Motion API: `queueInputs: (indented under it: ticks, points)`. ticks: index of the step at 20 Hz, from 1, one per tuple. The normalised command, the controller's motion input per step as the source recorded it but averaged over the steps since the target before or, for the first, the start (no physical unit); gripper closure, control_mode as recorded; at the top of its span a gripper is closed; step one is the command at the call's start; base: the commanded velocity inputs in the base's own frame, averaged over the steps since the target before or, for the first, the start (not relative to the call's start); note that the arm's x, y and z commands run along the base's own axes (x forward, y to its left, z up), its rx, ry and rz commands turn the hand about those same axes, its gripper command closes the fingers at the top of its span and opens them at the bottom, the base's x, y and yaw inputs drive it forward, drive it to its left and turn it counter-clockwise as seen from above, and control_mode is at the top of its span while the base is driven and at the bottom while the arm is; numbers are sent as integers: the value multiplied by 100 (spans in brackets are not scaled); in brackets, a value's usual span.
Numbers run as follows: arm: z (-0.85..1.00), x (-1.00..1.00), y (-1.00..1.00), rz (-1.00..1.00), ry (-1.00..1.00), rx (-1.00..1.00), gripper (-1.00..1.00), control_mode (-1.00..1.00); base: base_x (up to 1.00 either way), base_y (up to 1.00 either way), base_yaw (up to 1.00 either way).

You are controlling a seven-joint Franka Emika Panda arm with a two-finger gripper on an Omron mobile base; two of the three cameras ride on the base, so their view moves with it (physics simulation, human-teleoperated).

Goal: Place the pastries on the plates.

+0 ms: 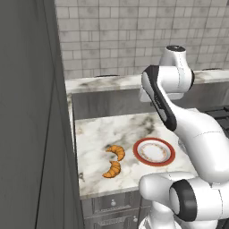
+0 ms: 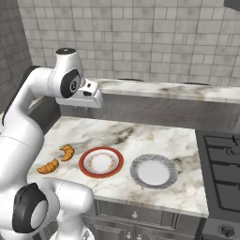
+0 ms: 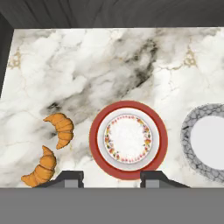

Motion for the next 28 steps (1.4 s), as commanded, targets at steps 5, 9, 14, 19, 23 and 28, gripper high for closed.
queueInputs:
  ticks: [5,9,14,19,23,28]
  points:
    - [-24,34,27,1,-2,1,-100,-100,0,0,0]
    - [-24,10,59,0,0,0,-100,-100,0,0,0]
    - [-48,23,50,1,-2,1,-100,-100,0,0,0]
    - [-39,19,19,2,-5,8,-100,-100,0,0,0]
    - [-41,-13,43,1,-2,4,-100,-100,0,0,0]
    - [-33,-11,37,1,6,0,-100,-100,0,0,0]
